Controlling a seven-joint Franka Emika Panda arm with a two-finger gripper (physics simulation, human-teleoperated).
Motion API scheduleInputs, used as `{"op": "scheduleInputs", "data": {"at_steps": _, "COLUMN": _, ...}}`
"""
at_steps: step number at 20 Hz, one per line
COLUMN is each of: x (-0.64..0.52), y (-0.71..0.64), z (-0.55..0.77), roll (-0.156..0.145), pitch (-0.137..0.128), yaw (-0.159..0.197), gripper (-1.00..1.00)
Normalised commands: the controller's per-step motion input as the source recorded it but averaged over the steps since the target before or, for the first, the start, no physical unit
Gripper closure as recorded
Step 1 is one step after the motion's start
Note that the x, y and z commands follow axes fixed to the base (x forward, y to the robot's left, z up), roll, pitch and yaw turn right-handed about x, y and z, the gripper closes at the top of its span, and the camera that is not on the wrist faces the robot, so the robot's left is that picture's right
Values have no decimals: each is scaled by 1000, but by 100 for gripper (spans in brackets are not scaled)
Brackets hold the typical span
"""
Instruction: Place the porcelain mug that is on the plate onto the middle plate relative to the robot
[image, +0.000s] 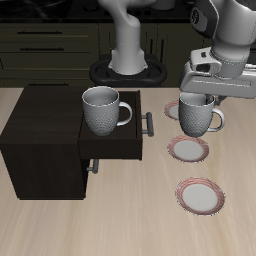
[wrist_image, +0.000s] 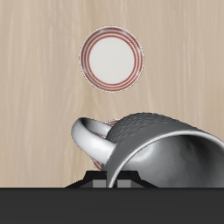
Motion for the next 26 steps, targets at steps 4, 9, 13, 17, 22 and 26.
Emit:
{"op": "scheduleInputs", "data": {"at_steps": 4, "x": -133, "y": -173, "z": -61, "roll": -54, "pitch": -48, "yaw": 30, "gripper": 100}}
{"op": "scheduleInputs", "data": {"at_steps": 9, "x": 49, "y": -179, "z": -137, "roll": -35, "pitch": 35, "yaw": -20, "gripper": 100}}
{"op": "scheduleInputs", "data": {"at_steps": 13, "x": -36, "y": 109, "z": -344, "roll": 16, "pitch": 64, "yaw": 14, "gripper": 100}}
{"op": "scheduleInputs", "data": {"at_steps": 17, "x": 7, "y": 178, "z": -557, "roll": 34, "pitch": 112, "yaw": 17, "gripper": 100}}
{"op": "scheduleInputs", "data": {"at_steps": 22, "x": -115, "y": 207, "z": -300, "roll": 52, "pitch": 70, "yaw": 3, "gripper": 100}}
{"op": "scheduleInputs", "data": {"at_steps": 26, "x": 48, "y": 117, "z": -505, "roll": 4, "pitch": 188, "yaw": -42, "gripper": 100}}
